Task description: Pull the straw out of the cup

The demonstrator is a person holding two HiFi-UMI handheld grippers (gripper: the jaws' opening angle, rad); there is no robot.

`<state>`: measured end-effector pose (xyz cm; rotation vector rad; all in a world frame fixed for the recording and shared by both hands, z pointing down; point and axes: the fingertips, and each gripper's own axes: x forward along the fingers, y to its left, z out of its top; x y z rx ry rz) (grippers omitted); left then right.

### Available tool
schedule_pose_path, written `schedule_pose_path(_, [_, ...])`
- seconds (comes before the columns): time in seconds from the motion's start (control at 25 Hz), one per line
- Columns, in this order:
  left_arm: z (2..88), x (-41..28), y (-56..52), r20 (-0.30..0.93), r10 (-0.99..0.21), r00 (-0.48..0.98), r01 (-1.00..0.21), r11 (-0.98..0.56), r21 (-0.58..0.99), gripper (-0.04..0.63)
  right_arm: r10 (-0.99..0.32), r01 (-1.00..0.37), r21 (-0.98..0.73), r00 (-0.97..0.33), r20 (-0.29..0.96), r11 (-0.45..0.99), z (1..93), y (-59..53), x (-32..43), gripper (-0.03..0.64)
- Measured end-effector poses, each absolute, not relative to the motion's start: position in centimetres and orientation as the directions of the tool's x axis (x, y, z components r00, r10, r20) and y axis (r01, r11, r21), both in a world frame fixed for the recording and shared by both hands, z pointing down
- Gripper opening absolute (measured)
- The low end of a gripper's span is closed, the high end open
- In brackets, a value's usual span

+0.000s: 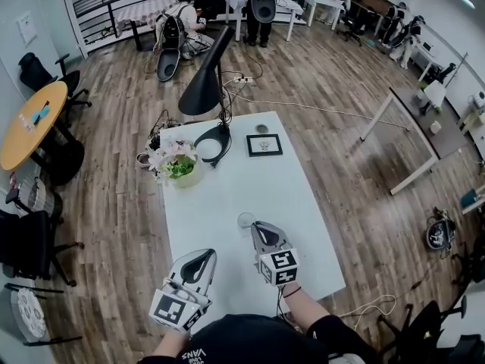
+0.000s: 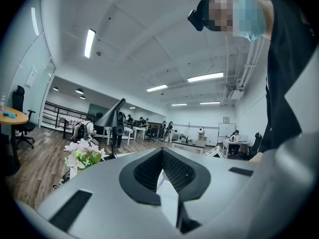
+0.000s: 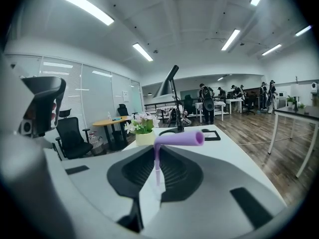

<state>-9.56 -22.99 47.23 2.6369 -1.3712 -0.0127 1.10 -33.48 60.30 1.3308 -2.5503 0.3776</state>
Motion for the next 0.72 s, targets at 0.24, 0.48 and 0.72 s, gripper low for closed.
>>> schedule_pose_path(0.24, [47.2, -9.5, -22.6, 0.065, -0.814, 0.578, -0.812, -0.564, 0.152, 0.011, -0.764, -0.821, -0.106, -0.563, 0.317, 0.561, 59.7, -33.1, 1.2, 0.043])
schedule_pose_path(0.48, [46.9, -9.4, -22.6, 0.058, -0.814, 0.578, -0.812, -0.565, 0.148, 0.011, -0.777, -0.821, -0.096, -0.565, 0.279, 0.562, 57.5, -32.9, 1.6, 0.043])
schedule_pose_path(0.72, [46.7, -9.2, -22.0, 0.046, -0.808, 0.587, -0.805, -0.576, 0.145, 0.011, -0.79, -0.819, -0.077, -0.57, 0.225, 0.569, 54.4, -31.8, 1.8, 0.043])
